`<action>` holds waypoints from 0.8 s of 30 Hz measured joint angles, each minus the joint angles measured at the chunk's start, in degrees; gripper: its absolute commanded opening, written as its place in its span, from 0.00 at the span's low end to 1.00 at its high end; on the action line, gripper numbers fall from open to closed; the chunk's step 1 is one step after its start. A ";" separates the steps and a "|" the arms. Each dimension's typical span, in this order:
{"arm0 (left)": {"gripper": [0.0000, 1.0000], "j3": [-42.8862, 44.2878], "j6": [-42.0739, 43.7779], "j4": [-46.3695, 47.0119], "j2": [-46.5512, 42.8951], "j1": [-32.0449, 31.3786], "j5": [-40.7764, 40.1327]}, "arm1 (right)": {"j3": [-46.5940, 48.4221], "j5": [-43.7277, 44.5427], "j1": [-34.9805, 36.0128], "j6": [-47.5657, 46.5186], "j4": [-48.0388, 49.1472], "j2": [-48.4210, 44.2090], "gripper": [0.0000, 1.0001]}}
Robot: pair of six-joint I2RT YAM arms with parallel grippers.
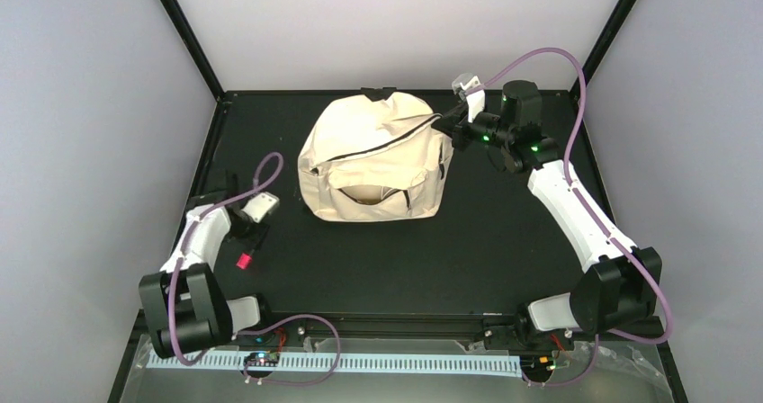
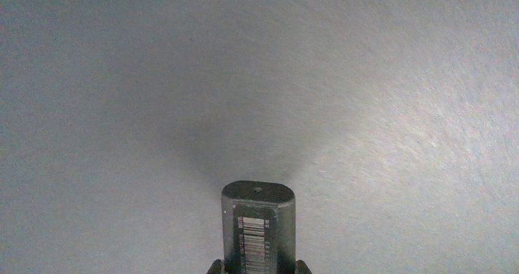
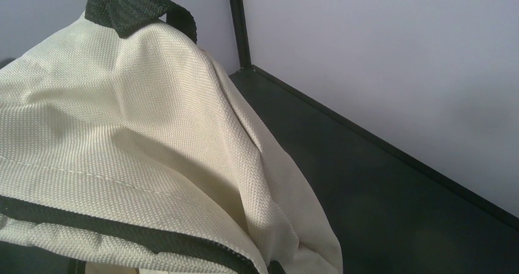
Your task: Pack the student bag
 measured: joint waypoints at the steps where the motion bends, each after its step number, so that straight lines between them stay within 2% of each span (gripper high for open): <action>1: 0.03 0.70 -0.33 0.15 -1.18 1.49 0.42 | 0.00 0.00 0.00 0.02 0.00 0.00 0.01; 5: 0.05 4.09 -2.32 1.22 -4.31 6.38 2.19 | 0.00 -0.02 0.00 0.07 -0.02 0.02 0.01; 10: 0.07 11.13 -5.20 1.42 -6.99 7.74 7.48 | 0.00 0.02 0.00 0.13 -0.02 0.02 0.01; 17: 0.11 21.64 -5.18 -0.92 -16.17 5.73 27.06 | 0.00 1.07 0.09 0.15 -0.09 0.11 0.01; 20: 0.11 22.56 -4.85 -3.65 -17.27 0.20 35.36 | 0.09 1.42 0.11 0.17 -0.02 0.50 0.01; 24: 0.12 20.55 -5.14 -4.83 -15.19 -15.37 38.91 | 0.55 2.08 0.13 0.17 0.00 1.09 0.01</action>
